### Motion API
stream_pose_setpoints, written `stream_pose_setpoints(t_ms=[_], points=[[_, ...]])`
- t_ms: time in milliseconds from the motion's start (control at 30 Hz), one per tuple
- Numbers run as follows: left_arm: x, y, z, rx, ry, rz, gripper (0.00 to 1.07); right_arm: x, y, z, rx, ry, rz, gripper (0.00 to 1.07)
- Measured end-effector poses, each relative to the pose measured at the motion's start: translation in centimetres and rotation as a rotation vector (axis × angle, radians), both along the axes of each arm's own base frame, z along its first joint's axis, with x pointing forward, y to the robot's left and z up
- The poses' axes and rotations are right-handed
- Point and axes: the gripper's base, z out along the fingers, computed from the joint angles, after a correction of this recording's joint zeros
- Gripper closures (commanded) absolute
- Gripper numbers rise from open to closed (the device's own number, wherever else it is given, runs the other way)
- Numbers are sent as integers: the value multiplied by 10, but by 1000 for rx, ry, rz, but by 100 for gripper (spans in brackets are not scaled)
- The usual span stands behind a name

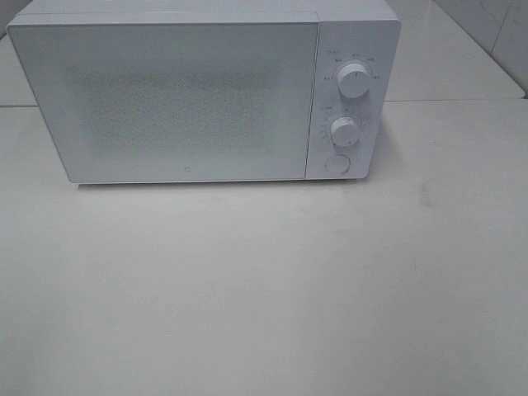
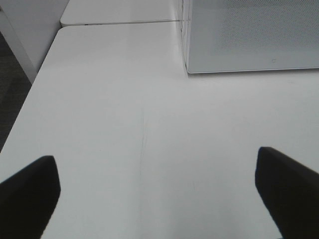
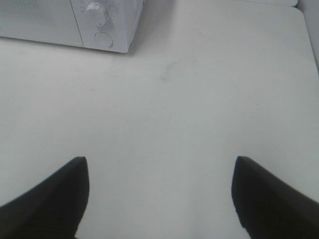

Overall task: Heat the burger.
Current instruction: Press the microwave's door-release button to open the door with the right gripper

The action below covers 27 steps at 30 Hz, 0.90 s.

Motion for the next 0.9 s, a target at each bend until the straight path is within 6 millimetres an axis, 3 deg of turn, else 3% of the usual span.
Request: stream_pose_setpoints(t_ms=[133,433,900], points=[[0,0,0,0,0,0,6,-18,-4,-18,10,-57,-33,31],[0,0,0,0,0,0,6,-30,-5,-48,20,-120,-31,31],[0,0,0,0,0,0,6,-32,-6,-49,22,-140,-31,31]])
